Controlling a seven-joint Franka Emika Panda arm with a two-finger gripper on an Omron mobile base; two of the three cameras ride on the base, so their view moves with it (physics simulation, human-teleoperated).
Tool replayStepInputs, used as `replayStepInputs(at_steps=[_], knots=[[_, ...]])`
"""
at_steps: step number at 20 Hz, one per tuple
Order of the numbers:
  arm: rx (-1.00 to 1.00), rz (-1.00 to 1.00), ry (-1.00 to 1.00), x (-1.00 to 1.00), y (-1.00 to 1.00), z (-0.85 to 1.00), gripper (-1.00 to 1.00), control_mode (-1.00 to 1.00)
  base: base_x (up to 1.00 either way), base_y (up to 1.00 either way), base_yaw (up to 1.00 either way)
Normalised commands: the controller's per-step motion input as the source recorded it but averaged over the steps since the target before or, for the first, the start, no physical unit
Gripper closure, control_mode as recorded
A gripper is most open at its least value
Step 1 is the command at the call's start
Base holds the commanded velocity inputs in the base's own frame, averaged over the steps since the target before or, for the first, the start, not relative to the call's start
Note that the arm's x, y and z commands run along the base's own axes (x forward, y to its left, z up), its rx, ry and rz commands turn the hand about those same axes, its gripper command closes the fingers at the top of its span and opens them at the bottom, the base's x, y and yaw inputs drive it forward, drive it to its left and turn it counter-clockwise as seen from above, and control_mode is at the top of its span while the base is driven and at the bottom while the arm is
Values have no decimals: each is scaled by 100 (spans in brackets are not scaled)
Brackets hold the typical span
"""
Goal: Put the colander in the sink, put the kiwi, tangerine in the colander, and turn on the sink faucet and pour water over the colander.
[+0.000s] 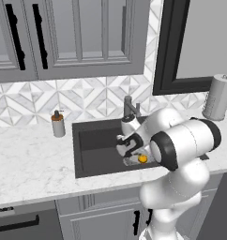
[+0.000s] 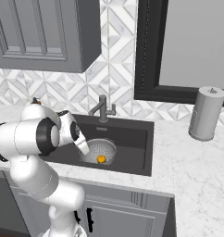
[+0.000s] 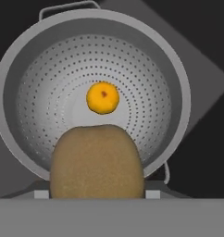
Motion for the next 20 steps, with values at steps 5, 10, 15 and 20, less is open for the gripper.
replayStepInputs(at_steps=[5,10,15,20], knots=[[-6,7,0,0,-14,-40,100,-100,0,0,0],[-8,4,0,16,0,-42,100,-100,0,0,0],[-5,6,0,23,0,-43,100,-100,0,0,0],[0,7,-4,18,-8,-24,100,-100,0,0,0]])
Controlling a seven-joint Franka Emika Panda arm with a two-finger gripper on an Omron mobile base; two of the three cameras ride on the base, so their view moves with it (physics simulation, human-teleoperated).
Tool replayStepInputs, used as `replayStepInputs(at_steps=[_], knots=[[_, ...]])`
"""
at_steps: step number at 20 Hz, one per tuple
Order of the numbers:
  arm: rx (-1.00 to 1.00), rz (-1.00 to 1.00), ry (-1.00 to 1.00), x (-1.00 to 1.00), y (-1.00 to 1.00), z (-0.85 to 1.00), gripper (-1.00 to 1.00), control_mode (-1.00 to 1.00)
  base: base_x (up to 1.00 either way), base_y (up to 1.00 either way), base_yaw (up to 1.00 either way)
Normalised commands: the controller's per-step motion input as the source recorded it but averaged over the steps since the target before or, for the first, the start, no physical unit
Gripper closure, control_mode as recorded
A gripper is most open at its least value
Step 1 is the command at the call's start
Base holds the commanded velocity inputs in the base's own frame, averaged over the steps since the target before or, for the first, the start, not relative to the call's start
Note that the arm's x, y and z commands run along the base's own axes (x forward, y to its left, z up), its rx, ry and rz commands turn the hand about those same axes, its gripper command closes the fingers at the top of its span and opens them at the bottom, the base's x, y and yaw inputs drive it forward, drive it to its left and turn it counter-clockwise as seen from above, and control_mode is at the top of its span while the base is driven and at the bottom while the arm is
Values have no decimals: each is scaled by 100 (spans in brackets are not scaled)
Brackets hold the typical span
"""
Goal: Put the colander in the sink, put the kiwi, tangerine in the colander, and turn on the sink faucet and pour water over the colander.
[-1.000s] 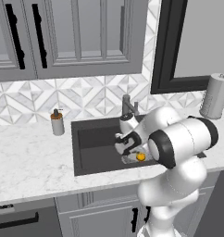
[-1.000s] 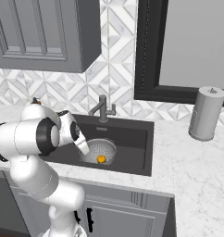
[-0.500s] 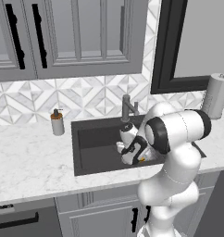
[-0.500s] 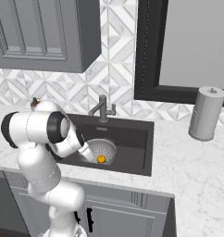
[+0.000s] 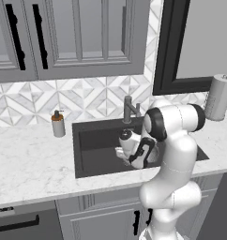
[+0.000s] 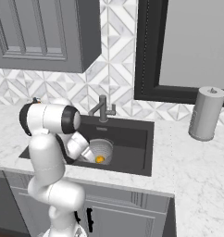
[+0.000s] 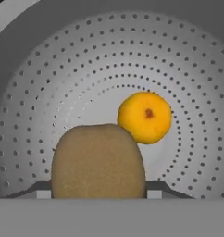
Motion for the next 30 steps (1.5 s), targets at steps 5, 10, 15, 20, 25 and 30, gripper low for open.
replayStepInputs(at_steps=[5,10,15,20,25,30], knots=[[0,6,-11,7,-17,-3,-100,-100,0,0,0],[0,5,-11,1,-27,-3,-100,-100,0,0,0],[0,6,-11,5,-18,0,-100,-100,0,0,0],[0,2,-9,0,5,50,-100,-100,0,0,0],[0,0,-1,2,48,100,-100,-100,0,0,0],[0,0,16,35,52,100,-100,-100,0,0,0]])
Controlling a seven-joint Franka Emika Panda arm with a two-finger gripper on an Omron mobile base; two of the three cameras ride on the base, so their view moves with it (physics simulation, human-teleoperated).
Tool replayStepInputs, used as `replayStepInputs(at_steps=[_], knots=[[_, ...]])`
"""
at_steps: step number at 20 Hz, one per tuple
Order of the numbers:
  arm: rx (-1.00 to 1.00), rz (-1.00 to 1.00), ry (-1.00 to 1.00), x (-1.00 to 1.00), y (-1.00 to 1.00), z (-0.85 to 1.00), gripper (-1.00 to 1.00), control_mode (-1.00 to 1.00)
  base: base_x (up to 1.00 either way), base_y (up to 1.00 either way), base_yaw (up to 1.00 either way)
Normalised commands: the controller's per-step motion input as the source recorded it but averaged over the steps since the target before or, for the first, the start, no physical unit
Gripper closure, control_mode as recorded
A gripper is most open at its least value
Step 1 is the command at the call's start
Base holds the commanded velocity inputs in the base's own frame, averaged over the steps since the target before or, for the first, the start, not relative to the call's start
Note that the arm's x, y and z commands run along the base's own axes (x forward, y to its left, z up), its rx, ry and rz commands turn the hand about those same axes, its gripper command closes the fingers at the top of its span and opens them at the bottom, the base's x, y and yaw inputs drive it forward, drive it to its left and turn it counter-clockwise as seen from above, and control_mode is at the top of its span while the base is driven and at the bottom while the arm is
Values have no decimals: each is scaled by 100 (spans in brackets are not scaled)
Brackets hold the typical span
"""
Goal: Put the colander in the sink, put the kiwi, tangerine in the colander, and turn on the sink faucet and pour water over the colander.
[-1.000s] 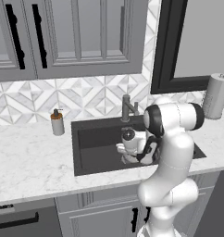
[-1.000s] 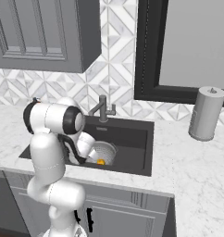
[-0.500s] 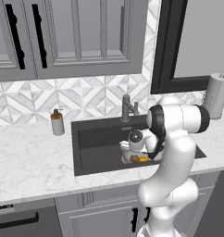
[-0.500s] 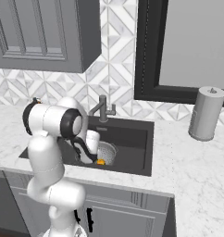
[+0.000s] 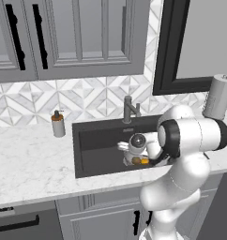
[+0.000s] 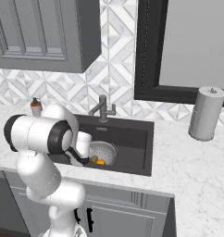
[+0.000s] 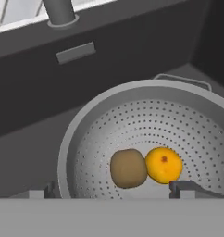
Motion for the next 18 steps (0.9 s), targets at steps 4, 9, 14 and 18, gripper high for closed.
replayStepInputs(at_steps=[4,9,14,18], knots=[[0,0,29,65,41,100,-100,-100,0,0,0],[0,0,35,48,35,100,-100,-100,0,0,0],[-6,0,11,0,44,100,-100,-100,0,0,0],[-6,0,9,0,35,100,-100,-100,0,0,0]])
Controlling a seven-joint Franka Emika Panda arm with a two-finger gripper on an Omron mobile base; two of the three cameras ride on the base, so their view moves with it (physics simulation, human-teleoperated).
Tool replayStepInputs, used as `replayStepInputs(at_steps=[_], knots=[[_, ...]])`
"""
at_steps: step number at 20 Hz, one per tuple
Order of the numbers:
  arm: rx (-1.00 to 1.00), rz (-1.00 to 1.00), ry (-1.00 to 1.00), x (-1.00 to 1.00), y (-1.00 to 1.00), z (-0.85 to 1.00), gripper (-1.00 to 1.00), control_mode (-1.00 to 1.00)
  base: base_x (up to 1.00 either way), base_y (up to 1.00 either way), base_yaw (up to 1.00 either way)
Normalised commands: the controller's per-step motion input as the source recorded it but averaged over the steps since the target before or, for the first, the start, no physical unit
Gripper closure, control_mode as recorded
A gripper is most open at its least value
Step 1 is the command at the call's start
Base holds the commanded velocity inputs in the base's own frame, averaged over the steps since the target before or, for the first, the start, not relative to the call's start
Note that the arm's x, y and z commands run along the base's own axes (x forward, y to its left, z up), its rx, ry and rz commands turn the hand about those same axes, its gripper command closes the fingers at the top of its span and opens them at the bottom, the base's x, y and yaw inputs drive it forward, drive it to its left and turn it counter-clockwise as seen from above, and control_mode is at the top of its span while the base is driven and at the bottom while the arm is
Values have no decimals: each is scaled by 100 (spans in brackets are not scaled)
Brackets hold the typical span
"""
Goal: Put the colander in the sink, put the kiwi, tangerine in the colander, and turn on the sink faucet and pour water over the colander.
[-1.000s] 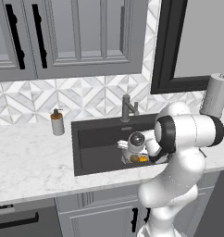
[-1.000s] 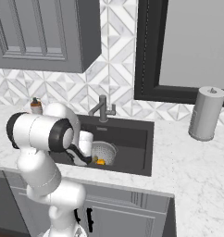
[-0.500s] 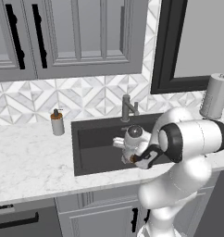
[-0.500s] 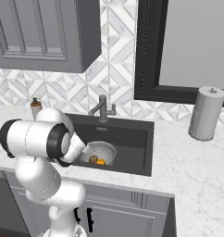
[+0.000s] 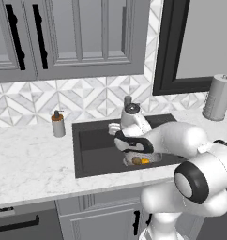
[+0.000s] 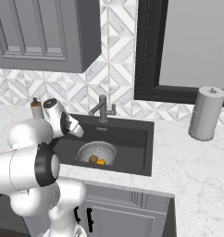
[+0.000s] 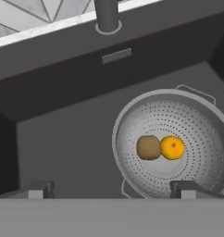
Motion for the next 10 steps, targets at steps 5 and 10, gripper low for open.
replayStepInputs(at_steps=[5,10], knots=[[-3,-5,1,-29,9,93,-100,-100,0,0,0],[0,-16,-2,3,-10,59,-100,-100,0,0,0]])
